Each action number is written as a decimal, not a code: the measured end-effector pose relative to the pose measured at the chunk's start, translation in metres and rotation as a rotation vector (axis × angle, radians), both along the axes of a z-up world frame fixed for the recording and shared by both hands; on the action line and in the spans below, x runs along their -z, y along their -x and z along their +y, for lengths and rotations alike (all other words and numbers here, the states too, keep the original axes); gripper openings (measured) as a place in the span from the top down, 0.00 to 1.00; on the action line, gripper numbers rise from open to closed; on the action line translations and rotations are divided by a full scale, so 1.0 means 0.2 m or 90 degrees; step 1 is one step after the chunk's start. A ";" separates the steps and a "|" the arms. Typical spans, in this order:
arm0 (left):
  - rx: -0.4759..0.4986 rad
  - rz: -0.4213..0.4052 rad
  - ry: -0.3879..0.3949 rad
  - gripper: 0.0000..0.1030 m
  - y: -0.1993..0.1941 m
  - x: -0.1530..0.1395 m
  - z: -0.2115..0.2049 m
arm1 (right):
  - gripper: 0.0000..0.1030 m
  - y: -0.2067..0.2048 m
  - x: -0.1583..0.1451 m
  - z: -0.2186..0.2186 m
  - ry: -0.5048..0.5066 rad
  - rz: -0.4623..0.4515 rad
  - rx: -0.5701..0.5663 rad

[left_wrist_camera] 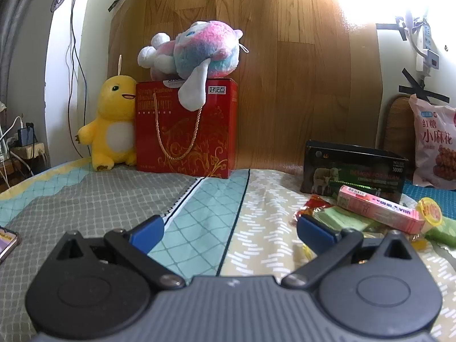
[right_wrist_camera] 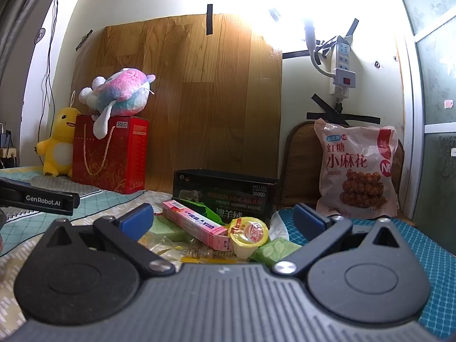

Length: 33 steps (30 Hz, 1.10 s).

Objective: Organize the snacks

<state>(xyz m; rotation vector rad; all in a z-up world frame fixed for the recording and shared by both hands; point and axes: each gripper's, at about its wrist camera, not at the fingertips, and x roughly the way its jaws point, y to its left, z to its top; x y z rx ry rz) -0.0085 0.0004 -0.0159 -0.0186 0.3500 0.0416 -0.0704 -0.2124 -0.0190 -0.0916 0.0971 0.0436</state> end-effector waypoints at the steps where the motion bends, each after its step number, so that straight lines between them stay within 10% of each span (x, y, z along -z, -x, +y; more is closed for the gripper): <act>1: 0.000 0.001 0.001 0.00 0.00 0.00 0.00 | 0.00 0.00 0.00 0.00 0.000 0.000 0.000; 33: -0.019 0.032 0.041 0.00 -0.04 0.01 0.06 | 0.00 -0.01 0.00 -0.02 -0.012 0.011 -0.005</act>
